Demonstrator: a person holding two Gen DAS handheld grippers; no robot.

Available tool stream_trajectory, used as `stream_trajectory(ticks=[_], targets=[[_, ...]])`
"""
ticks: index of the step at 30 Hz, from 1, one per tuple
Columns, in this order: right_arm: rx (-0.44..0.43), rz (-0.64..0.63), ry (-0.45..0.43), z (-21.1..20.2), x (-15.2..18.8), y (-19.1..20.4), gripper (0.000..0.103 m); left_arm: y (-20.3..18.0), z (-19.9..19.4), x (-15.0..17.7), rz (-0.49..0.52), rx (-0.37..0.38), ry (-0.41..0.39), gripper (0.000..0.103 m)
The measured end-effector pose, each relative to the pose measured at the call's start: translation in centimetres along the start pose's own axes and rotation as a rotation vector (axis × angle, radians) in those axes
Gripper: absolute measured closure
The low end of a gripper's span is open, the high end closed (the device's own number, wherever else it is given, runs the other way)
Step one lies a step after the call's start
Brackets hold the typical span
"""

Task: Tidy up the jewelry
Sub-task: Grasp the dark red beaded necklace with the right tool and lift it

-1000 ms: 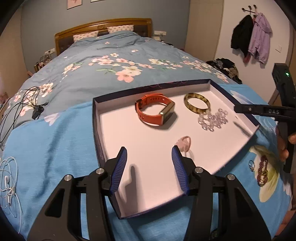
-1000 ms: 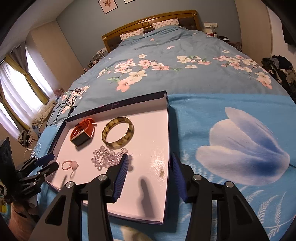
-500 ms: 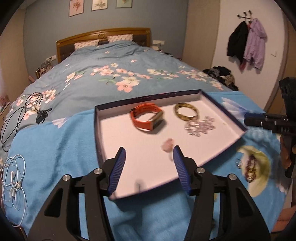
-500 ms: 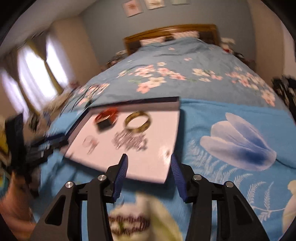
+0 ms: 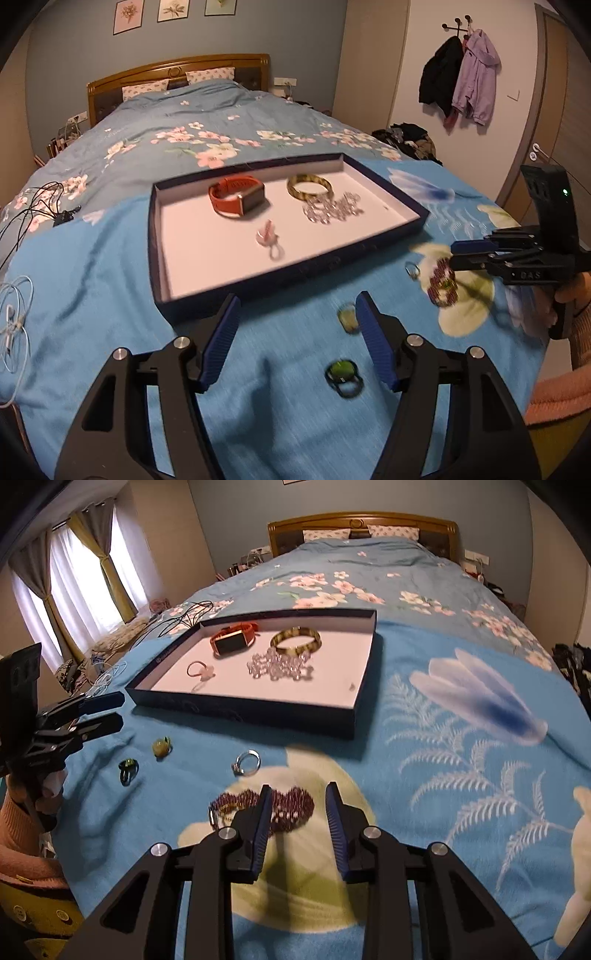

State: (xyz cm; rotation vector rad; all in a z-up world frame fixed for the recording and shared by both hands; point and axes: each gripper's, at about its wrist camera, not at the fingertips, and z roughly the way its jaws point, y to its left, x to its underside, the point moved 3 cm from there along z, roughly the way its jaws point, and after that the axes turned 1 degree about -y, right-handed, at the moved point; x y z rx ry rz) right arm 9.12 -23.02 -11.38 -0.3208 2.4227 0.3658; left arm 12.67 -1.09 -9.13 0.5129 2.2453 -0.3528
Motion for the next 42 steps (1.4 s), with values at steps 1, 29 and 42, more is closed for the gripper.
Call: stream_trajectory(ticks=[1, 29, 42], targets=[[0.000, 0.000, 0.004, 0.1, 0.1, 0.1, 0.074, -0.2, 0.0, 0.2, 0.003, 0.003, 0.004, 0.039], [-0.107, -0.065, -0.163, -4.6, -1.6, 5.2, 0.097, -1.5, -0.8, 3.5, 0.014, 0.032, 0.060, 0.034], [-0.145, -0.049, -0.183, -4.5, -1.9, 6.0, 0.097, -2.1, 0.5, 3.9, 0.035, 0.054, 0.114, 0.057]])
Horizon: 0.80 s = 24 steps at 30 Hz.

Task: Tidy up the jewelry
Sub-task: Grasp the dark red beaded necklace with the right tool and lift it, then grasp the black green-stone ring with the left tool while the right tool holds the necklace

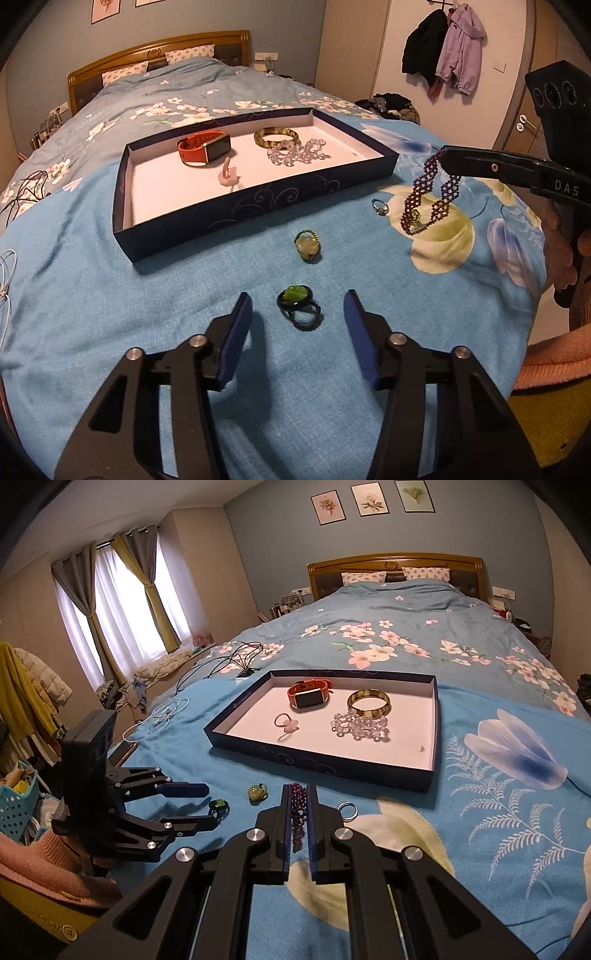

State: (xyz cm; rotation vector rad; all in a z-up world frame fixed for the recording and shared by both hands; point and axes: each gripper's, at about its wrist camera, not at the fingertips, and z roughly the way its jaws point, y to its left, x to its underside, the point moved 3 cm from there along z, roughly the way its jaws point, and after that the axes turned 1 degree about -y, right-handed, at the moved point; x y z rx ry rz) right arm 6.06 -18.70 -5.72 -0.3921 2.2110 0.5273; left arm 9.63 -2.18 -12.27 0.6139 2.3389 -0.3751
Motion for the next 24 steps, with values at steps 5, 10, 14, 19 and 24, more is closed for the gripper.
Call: stream_trajectory(ticks=[5, 10, 14, 19, 24], targets=[[-0.001, 0.009, 0.007, 0.4, 0.1, -0.1, 0.097, 0.5, 0.6, -0.3, -0.023, 0.032, 0.022, 0.061], [-0.006, 0.018, 0.007, 0.7, 0.1, -0.3, 0.097, 0.6, 1.1, -0.7, -0.028, 0.040, 0.028, 0.065], [-0.017, 0.012, -0.006, 0.7, 0.0, -0.4, 0.097, 0.8, 1.3, -0.7, -0.051, 0.056, 0.036, 0.079], [-0.014, 0.024, -0.003, 1.1, 0.0, -0.8, 0.097, 1.0, 1.1, -0.8, -0.067, 0.054, 0.020, 0.082], [-0.015, 0.027, -0.004, 1.1, 0.0, -0.9, 0.097, 0.7, 0.4, -1.1, -0.058, 0.050, -0.007, 0.082]])
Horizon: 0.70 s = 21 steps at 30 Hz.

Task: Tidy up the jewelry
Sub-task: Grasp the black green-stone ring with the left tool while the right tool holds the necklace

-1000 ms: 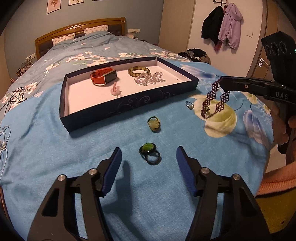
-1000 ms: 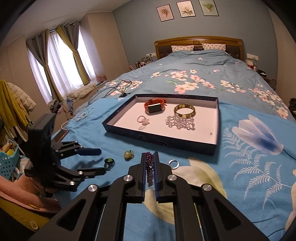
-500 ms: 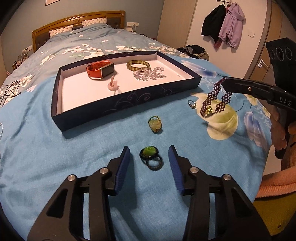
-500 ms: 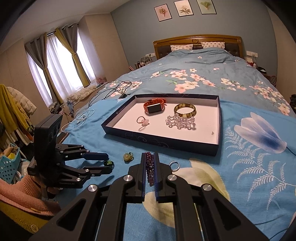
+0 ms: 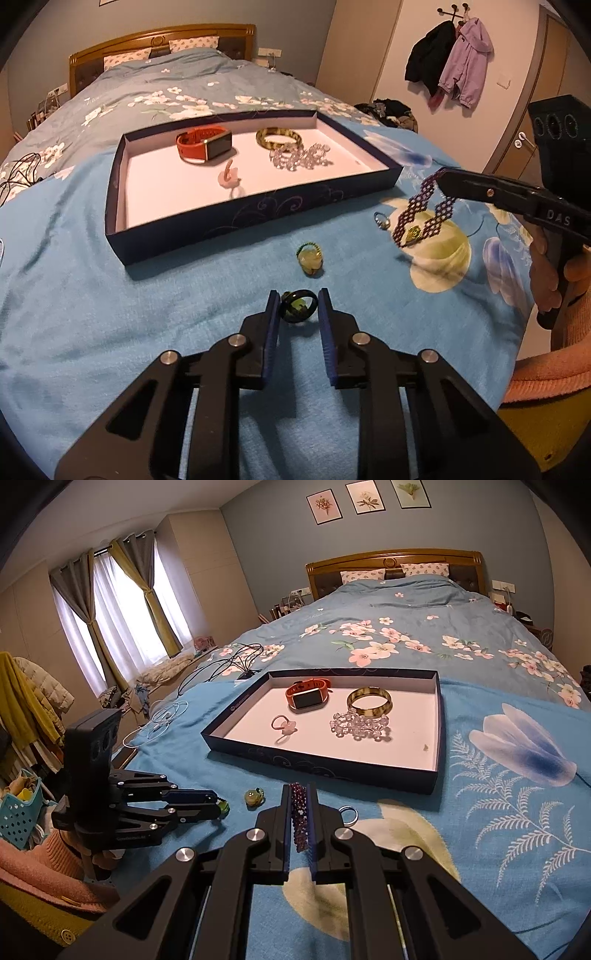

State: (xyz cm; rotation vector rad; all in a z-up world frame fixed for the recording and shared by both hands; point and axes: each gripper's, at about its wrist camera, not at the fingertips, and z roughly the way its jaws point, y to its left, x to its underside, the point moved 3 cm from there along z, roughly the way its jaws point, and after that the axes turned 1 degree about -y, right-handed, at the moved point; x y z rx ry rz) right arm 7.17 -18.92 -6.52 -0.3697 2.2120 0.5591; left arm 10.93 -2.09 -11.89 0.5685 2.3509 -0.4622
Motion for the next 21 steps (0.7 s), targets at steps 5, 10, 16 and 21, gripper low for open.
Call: stream_trajectory(ticks=[5, 10, 16, 21], targets=[[0.002, 0.005, -0.003, 0.0, -0.2, -0.1, 0.097, -0.3, -0.8, -0.5, 0.019, -0.007, -0.032, 0.082], [0.003, 0.005, -0.016, 0.1, -0.6, -0.1, 0.097, -0.2, -1.4, -1.1, 0.023, -0.011, -0.055, 0.082], [-0.003, 0.003, -0.022, 0.1, -0.9, 0.0, 0.097, 0.1, -1.5, -1.0, 0.022, -0.022, -0.059, 0.082], [-0.002, 0.007, -0.027, 0.1, -1.1, -0.1, 0.097, 0.5, -1.7, -1.4, 0.013, -0.028, -0.065, 0.082]])
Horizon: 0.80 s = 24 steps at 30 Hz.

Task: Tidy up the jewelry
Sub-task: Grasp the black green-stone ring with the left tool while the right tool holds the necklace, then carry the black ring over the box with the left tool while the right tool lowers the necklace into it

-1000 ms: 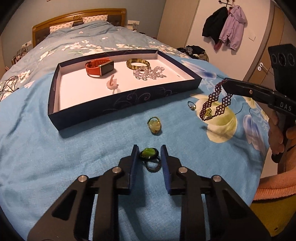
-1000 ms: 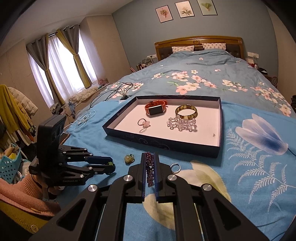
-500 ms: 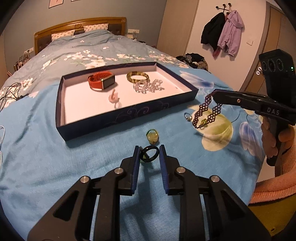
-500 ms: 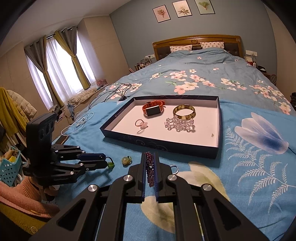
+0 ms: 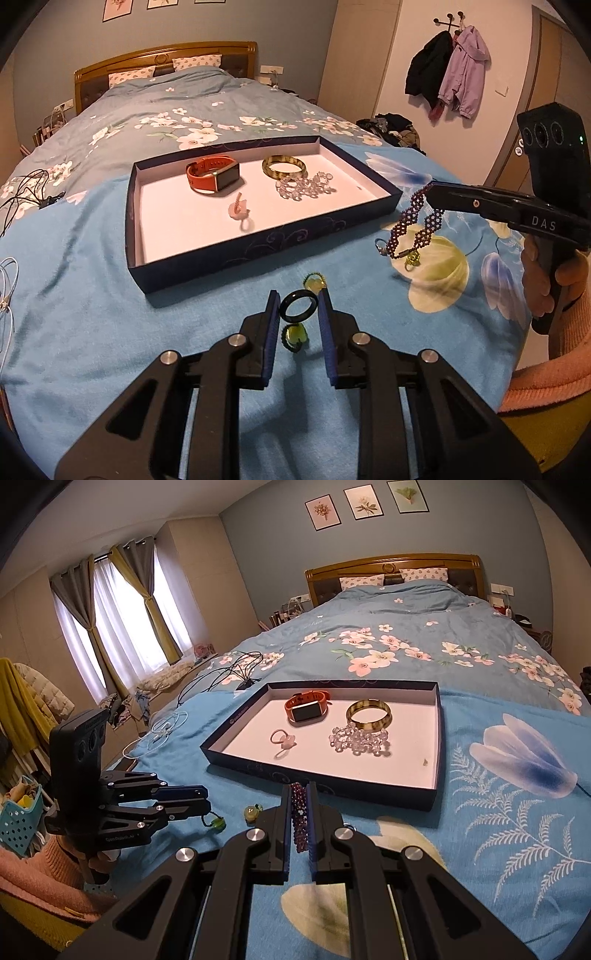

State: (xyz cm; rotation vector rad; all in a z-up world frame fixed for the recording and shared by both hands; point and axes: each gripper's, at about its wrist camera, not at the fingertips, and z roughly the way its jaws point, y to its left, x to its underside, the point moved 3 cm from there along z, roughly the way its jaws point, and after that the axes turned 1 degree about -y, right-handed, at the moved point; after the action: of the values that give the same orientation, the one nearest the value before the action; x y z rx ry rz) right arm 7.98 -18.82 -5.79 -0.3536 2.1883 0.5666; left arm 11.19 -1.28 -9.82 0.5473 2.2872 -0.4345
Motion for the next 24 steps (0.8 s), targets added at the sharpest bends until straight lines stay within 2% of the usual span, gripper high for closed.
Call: stream_trajectory(ticks=[15, 24], targets=[[-0.002, -0.019, -0.036, 0.8, -2.9, -0.4, 0.097, 0.9, 0.6, -3.7, 0.004, -0.022, -0.054, 0.082], [-0.010, -0.002, -0.046, 2.1, -4.7, -1.3, 0.097, 1.5, 2.3, -5.4, -0.017, -0.017, -0.038, 0.082]])
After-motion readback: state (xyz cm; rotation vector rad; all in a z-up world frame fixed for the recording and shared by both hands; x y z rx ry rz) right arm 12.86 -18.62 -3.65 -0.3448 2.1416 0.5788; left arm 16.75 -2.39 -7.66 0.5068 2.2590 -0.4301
